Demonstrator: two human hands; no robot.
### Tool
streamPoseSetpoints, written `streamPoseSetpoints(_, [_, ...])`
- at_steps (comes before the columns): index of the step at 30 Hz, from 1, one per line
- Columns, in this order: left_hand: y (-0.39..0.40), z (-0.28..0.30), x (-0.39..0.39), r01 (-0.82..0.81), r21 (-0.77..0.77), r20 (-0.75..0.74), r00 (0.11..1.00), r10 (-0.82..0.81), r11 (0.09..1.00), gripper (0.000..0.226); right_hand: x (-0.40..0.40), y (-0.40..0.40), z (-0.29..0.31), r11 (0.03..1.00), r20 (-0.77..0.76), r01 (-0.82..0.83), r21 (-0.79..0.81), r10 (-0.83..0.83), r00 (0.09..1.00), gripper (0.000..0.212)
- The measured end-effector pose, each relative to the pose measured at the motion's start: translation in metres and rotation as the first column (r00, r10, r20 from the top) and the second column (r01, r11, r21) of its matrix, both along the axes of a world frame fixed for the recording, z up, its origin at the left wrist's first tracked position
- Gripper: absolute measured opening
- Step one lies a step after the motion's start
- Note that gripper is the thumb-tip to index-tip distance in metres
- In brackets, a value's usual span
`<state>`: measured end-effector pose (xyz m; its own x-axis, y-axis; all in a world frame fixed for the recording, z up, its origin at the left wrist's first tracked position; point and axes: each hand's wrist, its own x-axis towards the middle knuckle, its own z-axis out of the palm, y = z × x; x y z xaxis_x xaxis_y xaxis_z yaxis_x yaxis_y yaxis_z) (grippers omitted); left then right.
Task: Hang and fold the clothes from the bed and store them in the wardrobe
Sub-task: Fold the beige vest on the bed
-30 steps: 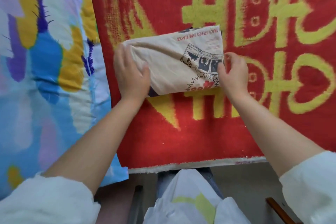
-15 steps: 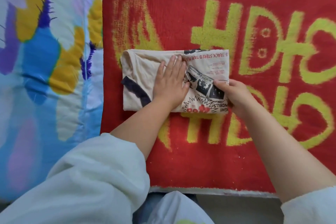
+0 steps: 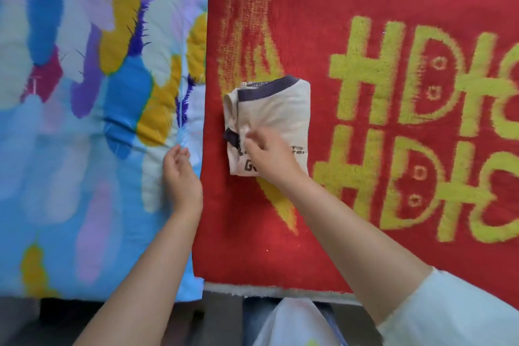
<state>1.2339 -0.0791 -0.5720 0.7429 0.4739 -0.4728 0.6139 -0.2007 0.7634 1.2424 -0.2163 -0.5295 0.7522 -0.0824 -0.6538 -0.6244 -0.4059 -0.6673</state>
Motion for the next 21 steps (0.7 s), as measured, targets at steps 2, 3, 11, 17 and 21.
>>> streamPoseSetpoints(2, [0.012, -0.004, 0.0, -0.039, -0.067, -0.042, 0.998, 0.036, 0.997, 0.032, -0.002, 0.012, -0.012, 0.989, -0.087, 0.082, 0.12, -0.071, 0.994, 0.029])
streamPoseSetpoints(3, [0.014, -0.006, -0.001, -0.017, -0.095, -0.062, 0.998, 0.011, 0.995, 0.032, -0.003, 0.01, -0.013, 0.965, -0.121, 0.182, 0.189, -0.161, 0.979, 0.032])
streamPoseSetpoints(11, [-0.034, -0.002, 0.007, 0.399, -0.208, -0.206, 0.875, -0.439, 0.893, 0.065, -0.013, -0.069, -0.021, 0.869, 0.27, 0.438, -0.23, -0.375, 0.887, 0.031])
streamPoseSetpoints(17, [-0.055, -0.01, 0.009, 0.387, -0.207, -0.321, 0.841, -0.436, 0.899, 0.071, 0.002, -0.086, -0.048, 0.84, -0.251, 0.466, 0.277, -0.405, 0.879, 0.037])
streamPoseSetpoints(21, [-0.043, -0.012, -0.006, 0.203, -0.459, -0.309, 0.876, -0.37, 0.865, 0.051, -0.003, -0.09, -0.045, 0.812, -0.281, 0.343, 0.472, -0.23, 0.932, 0.035])
